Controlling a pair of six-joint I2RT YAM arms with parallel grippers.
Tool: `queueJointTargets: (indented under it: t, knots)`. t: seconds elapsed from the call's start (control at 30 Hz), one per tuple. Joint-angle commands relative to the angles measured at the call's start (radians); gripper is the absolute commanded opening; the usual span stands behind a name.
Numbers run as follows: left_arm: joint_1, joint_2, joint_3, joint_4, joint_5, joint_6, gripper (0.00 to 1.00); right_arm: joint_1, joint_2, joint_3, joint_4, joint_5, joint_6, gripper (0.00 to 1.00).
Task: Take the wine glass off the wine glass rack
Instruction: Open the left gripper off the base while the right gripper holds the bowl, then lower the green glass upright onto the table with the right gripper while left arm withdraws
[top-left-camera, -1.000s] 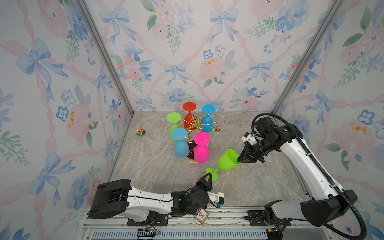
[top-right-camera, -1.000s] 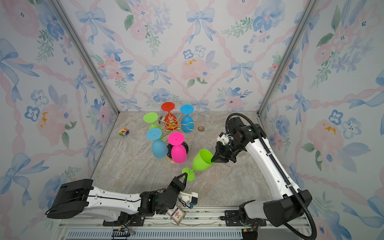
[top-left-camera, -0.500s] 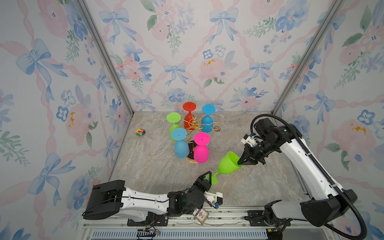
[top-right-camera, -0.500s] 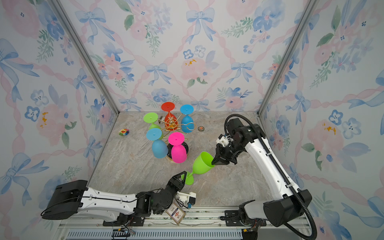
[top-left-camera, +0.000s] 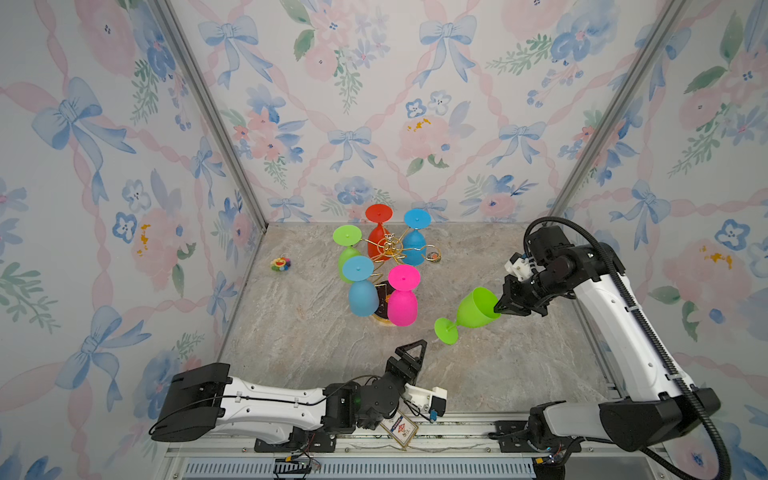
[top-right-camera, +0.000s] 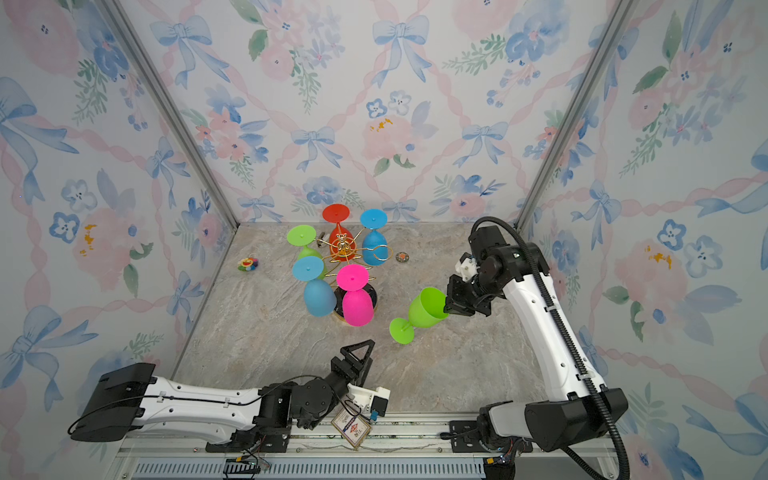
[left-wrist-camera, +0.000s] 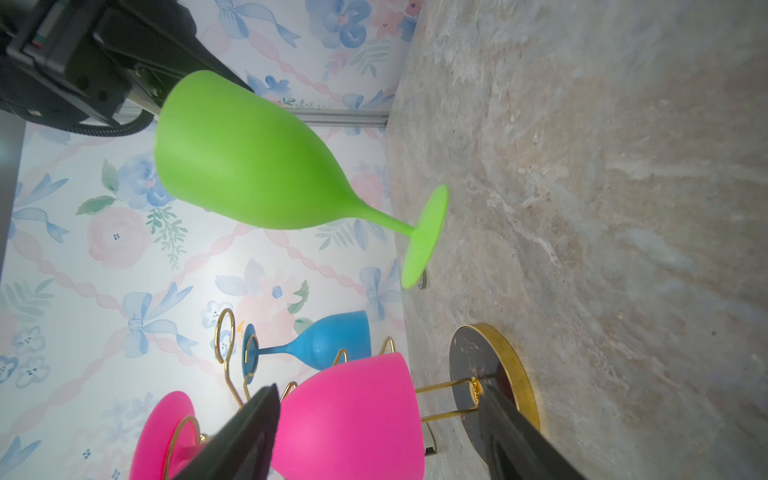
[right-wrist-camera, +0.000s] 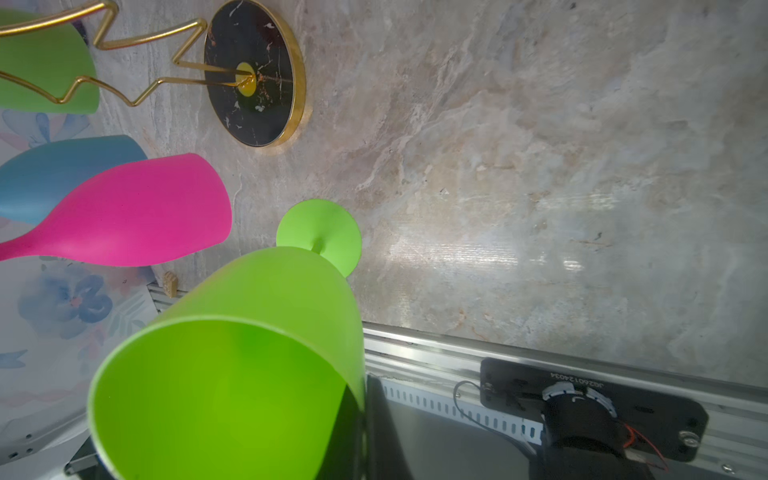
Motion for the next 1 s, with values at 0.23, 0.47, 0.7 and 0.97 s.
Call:
queueJointTargets:
  t: [0.23,0.47,0.7,0.97]
  knots:
    - [-0.004,0.067,0.384,-0.255,-0.04,-0.682,0.79,-0.007,-0.002,0.038,0.083,0.49,-0.152,0.0]
    - [-0.004,0.003,0.516,-0.344,0.078,-1.014,0.9,-0.072,0.093,0.068,0.165,0.548,-0.23,0.0]
    - [0.004,0.004,0.715,-0.551,0.009,-1.153,0.98,-0.126,0.26,0.182,0.233,0.475,-0.251,0.0]
    - [0.114,-0.051,0.847,-0.776,-0.09,-1.43,0.98,-0.148,0.466,0.387,0.248,0.45,-0.244,0.0]
